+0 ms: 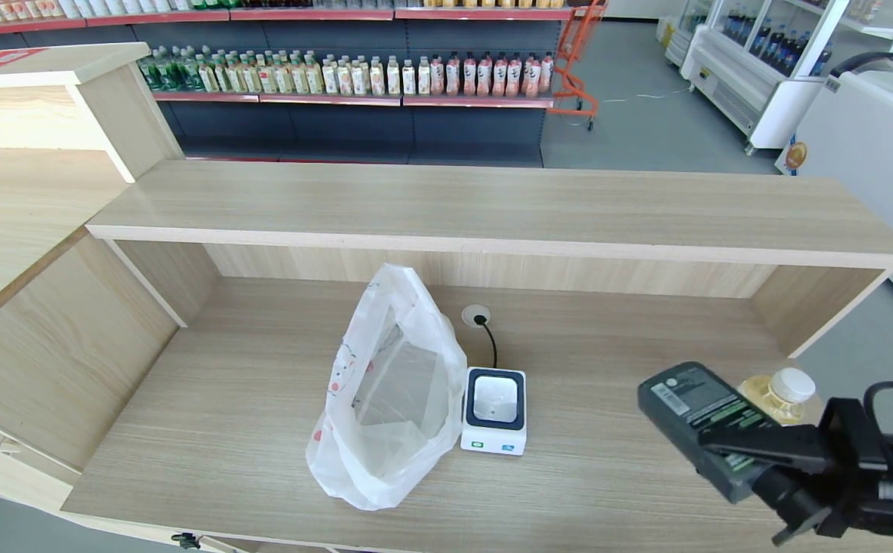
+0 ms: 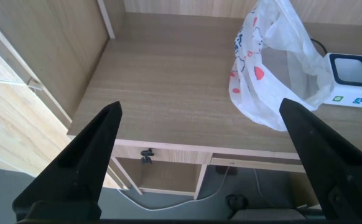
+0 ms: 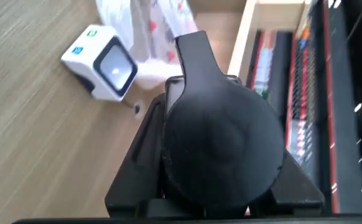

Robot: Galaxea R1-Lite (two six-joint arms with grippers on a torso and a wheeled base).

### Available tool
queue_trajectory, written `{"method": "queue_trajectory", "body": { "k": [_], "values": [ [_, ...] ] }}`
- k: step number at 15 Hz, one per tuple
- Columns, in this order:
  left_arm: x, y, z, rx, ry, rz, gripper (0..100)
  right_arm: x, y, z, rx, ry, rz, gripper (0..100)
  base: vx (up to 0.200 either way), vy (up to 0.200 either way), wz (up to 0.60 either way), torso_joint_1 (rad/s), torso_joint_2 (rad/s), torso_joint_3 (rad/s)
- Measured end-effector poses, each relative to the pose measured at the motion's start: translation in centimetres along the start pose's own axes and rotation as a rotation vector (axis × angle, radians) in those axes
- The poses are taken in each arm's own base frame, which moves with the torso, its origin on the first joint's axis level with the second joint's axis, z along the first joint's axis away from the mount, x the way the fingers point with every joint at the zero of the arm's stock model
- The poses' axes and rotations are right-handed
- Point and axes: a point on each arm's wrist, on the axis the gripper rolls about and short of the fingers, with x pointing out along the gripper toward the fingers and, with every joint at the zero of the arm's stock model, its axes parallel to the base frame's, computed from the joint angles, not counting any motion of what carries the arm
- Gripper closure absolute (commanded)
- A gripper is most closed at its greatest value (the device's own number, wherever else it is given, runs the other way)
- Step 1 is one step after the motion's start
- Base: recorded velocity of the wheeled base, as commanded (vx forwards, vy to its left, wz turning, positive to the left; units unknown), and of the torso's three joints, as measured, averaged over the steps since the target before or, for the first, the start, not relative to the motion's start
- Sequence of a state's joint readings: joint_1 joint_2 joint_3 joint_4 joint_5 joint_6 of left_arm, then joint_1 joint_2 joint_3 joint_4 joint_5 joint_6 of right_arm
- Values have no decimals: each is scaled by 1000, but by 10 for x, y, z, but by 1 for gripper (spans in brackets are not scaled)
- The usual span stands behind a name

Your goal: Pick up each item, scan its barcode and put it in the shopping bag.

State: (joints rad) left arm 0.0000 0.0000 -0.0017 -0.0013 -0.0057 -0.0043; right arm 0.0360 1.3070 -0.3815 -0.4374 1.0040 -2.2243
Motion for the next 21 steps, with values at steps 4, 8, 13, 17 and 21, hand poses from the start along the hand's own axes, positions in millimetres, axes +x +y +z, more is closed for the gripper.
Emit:
{"method": "queue_trajectory", "body": {
  "k": [4, 8, 13, 17, 21],
  "values": [
    [0, 0, 0, 0, 0, 0, 0, -33, -8, -9, 498, 342, 35, 100, 0, 0, 0, 0, 0, 0],
    [0, 0, 0, 0, 0, 0, 0, -33, -5, 1, 1065, 312, -14, 100, 0, 0, 0, 0, 0, 0],
    [0, 0, 0, 0, 0, 0, 0, -13, -4, -21, 1841, 339, -87, 100, 0, 0, 0, 0, 0, 0],
    [0, 0, 0, 0, 0, 0, 0, 46, 5, -59, 2265, 343, -98, 100, 0, 0, 0, 0, 0, 0],
    [0, 0, 0, 0, 0, 0, 0, 120, 4, -68, 2340, 413, -175, 100, 0, 0, 0, 0, 0, 0]
  ]
}}
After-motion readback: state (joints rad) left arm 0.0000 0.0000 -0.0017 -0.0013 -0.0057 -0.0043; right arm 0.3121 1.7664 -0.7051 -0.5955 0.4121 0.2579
